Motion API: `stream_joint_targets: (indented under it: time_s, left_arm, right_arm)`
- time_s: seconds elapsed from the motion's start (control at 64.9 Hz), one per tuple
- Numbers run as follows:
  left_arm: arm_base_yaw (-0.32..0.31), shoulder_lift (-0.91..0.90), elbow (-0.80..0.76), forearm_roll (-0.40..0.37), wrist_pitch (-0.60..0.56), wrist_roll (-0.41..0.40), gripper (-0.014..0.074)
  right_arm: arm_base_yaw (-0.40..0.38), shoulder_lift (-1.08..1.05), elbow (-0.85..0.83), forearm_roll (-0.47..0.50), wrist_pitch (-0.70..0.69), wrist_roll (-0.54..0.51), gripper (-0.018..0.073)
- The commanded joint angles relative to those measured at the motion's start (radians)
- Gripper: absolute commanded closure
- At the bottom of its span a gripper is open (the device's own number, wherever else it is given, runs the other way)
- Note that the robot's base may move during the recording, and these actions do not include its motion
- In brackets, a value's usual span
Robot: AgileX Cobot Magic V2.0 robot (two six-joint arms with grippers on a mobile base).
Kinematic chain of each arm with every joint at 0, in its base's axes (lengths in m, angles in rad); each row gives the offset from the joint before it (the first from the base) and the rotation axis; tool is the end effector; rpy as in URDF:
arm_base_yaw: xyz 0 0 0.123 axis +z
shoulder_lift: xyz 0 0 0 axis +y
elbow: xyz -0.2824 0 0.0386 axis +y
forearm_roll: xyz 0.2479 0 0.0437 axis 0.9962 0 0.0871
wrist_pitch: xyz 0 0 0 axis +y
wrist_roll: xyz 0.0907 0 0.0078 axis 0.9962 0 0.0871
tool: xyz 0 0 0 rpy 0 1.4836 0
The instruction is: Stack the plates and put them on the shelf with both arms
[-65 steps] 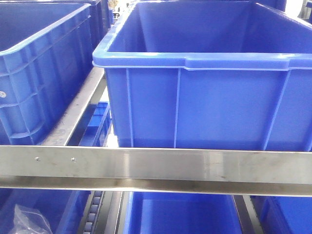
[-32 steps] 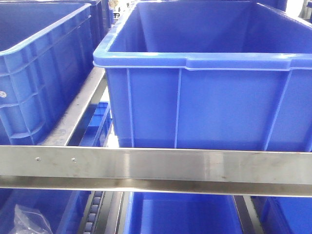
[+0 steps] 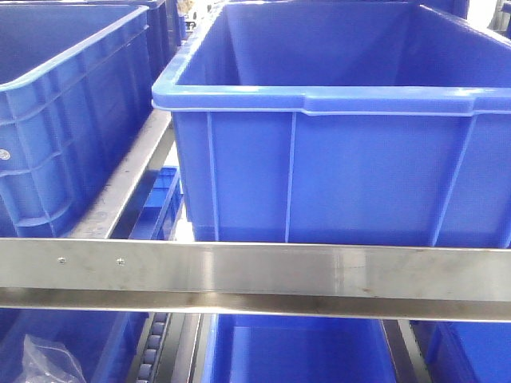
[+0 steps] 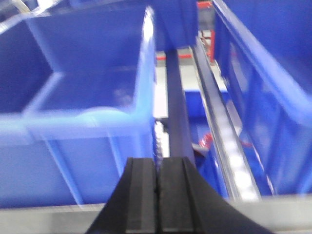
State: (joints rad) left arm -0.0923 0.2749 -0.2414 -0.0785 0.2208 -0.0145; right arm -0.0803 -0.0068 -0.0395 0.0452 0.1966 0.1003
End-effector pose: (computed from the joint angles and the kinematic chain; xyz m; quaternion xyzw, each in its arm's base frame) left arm 0.0772 -0.0087 0.2570 0.0060 0.7634 -0.0657 0.6425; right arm 0.0537 -0.0035 0.2090 0.0788 0.7247 0.0252 0.6841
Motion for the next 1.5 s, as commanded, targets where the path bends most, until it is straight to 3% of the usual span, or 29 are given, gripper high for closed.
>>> stream_joint_targets:
  time_s: [0.0,0.046,1.311,1.388,1.48]
  left_arm:
    - [0.003,0.014,-0.031,-0.002,-0.083,-0.009,0.0498]
    - [0.003,0.014,-0.031,-0.002,-0.083,-0.009,0.0498]
    - [0.003,0.014,-0.031,-0.002,-0.083,-0.009,0.0498]
    - [0.003,0.006,-0.028,0.068,-0.079,0.006,0.0498]
    - [0.003,-0.041,-0.01,0.079,-0.088,0.006,0.0498]
  right_arm:
    - [-0.012,-0.025,0.038,0.002,-0.173,-0.002,0.051]
    - [-0.012,-0.024,0.074,0.002,-0.237,-0.002,0.051]
    - [-0.013,-0.023,0.069,0.004,-0.209,-0.002,0.051]
    - [-0.013,-0.023,0.069,0.004,-0.209,-0.002,0.051]
    - [-0.013,-0.023,0.069,0.004,-0.209,-0.002,0.051]
